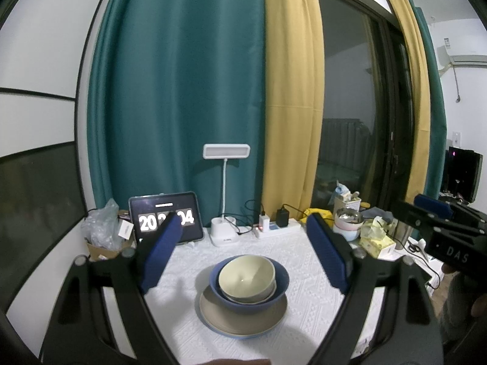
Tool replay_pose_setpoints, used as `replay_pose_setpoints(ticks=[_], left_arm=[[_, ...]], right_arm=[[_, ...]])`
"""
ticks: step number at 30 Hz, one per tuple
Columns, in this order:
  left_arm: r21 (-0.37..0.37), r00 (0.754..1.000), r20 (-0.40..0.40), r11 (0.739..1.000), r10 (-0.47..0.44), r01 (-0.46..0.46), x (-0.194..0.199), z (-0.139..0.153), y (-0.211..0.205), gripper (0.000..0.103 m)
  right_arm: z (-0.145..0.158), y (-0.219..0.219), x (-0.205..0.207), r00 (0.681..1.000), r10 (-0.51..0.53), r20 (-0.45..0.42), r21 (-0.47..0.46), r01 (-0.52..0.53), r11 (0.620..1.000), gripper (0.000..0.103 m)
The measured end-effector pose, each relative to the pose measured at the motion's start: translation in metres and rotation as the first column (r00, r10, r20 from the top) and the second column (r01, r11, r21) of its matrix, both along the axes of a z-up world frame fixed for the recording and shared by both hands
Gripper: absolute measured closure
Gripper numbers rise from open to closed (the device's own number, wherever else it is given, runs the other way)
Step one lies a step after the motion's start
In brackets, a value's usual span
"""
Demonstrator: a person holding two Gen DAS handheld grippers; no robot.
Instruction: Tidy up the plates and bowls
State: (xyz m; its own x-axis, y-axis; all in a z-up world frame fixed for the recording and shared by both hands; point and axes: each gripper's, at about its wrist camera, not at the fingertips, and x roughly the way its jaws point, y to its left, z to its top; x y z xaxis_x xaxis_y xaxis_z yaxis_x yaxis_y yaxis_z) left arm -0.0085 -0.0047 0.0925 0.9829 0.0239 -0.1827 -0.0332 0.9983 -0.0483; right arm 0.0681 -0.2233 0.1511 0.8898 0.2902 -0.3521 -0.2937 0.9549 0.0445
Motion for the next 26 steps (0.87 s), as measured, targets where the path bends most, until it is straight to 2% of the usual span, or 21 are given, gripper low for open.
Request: replay_pose_setpoints(ticks=[20, 26], left_arm=[[0.000, 1.000, -0.001, 1.000, -0.001, 0.001, 0.0015, -0.0006, 0.0002, 0.018], [0.014, 1.000, 0.007, 1.000, -0.015, 0.015, 0.0048, -0.0085, 0.0018, 0.018]], right_arm=[[0.0001, -0.0009, 0.0000, 1.000, 0.000, -0.002, 0.000, 0.000, 1.000, 0.044], [-0.0003, -0.0016, 0.0004, 1.000, -0.001, -0.004, -0.001, 0.001, 1.000, 0.044]])
